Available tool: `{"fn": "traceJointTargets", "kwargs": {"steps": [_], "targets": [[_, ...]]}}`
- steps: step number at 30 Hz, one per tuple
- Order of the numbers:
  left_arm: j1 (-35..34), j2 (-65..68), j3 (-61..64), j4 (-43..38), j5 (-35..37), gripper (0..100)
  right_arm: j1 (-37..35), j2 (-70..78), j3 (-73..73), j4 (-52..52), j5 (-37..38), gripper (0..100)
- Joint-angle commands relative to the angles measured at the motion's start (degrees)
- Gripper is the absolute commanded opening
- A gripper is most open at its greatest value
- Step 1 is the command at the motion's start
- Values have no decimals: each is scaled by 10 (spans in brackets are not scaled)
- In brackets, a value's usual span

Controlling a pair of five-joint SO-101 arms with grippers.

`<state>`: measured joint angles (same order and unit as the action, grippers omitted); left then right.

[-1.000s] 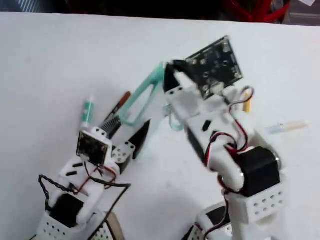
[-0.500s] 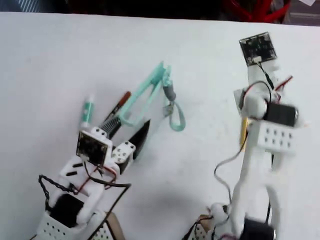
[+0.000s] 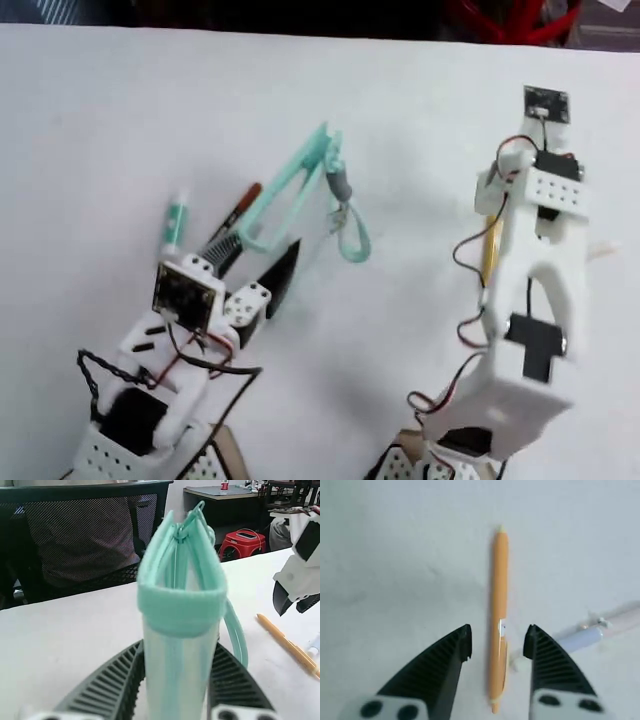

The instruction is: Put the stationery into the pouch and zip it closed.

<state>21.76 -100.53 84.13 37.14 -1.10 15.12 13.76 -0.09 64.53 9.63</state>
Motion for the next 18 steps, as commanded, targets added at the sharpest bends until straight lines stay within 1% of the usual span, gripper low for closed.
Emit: {"fn": "traceJointTargets", "kwargs": {"steps": [1, 8, 13, 16, 18], "targets": [[-7, 0, -2, -9, 4, 188, 0, 39, -76, 1, 9, 152], [-43, -3, -3, -25, 5, 188, 20, 204, -215, 5, 9, 149], [-40, 0, -2, -26, 5, 188, 21, 292, -293, 7, 9, 148], [-40, 0, -2, -26, 5, 188, 20, 328, -338, 26, 10, 147], [-40, 0, -2, -26, 5, 188, 18, 348, -364, 39, 10, 126]]}}
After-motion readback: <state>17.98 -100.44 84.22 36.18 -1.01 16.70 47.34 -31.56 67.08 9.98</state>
